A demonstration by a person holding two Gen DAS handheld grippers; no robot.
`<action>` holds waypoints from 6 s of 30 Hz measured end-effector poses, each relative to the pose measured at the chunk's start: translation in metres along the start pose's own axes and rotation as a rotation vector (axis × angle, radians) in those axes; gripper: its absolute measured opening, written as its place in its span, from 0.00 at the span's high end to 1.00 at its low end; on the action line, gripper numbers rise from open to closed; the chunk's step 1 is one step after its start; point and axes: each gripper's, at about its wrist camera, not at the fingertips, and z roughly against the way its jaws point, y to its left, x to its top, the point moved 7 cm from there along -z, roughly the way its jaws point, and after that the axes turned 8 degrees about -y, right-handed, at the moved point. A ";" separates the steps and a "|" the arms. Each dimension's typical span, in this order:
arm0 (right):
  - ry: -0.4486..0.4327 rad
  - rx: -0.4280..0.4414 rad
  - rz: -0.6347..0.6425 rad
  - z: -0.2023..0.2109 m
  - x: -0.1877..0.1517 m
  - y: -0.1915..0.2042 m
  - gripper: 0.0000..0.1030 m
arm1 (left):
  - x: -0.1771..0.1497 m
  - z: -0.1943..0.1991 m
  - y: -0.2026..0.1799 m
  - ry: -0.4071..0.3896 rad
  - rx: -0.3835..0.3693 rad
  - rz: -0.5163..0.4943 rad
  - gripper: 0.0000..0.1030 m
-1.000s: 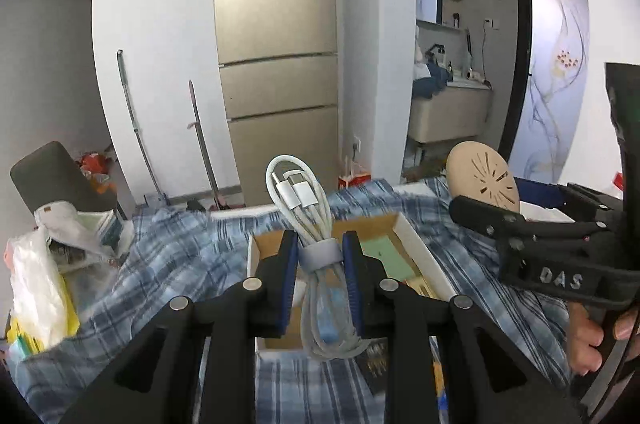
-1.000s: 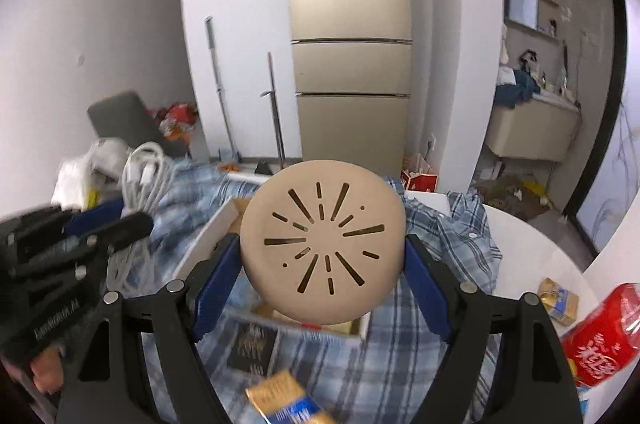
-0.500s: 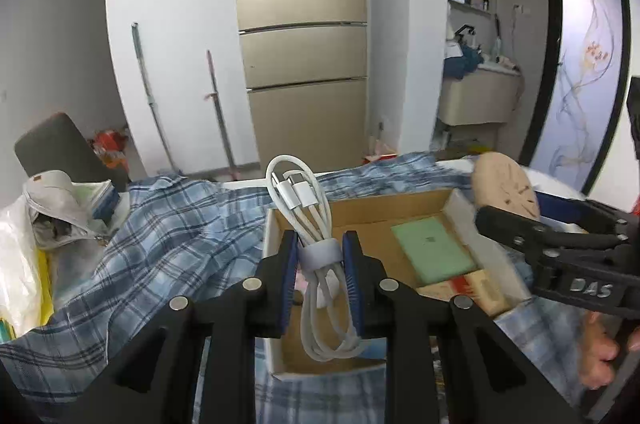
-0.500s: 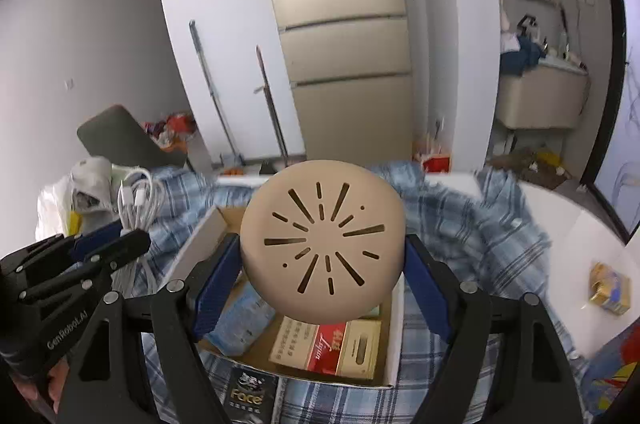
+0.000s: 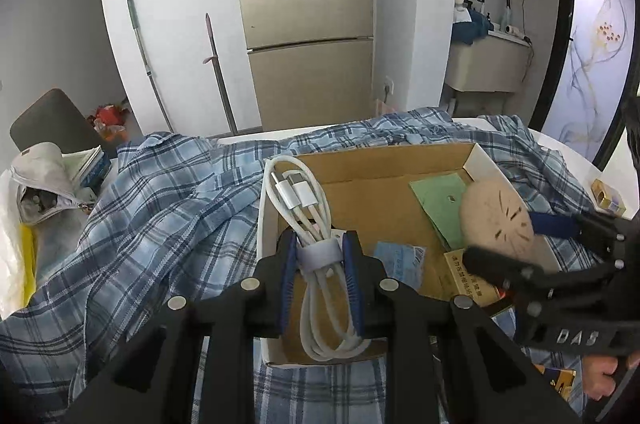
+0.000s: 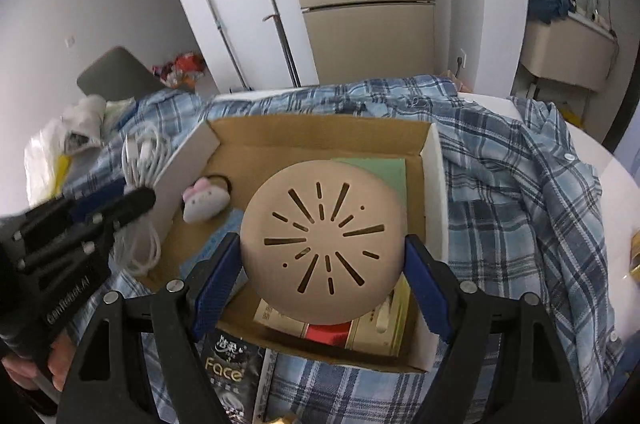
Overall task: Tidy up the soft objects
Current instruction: 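Open the left tool to drop the cable while the right tool releases the disc into the box, then withdraw both tools from the box toward the remaining packs, then grasp the gold-and-blue Liqun cigarette pack with the right tool, then lift the Liqun pack with the right tool while the left tool grasps the black Face tissue pack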
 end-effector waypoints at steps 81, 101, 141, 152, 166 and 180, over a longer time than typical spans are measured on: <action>-0.263 0.046 0.151 0.139 -0.056 -0.015 0.00 | -0.042 0.136 -0.038 -0.300 -0.138 -0.049 0.12; 0.084 0.072 0.330 0.078 -0.107 0.013 0.19 | -0.046 0.132 -0.039 -0.266 -0.139 -0.045 0.12; -0.353 -0.148 0.062 0.150 -0.050 -0.023 0.50 | -0.037 0.096 -0.060 -0.011 -0.114 0.058 0.25; -0.295 -0.210 0.068 0.136 -0.060 -0.028 0.51 | -0.058 0.051 -0.081 0.140 -0.093 0.057 0.28; -0.254 -0.194 0.056 0.129 -0.064 -0.030 0.50 | -0.088 0.025 -0.086 0.224 -0.091 0.050 0.28; -0.240 -0.190 0.048 0.126 -0.065 -0.031 0.50 | -0.091 0.029 -0.093 0.216 -0.106 0.008 0.53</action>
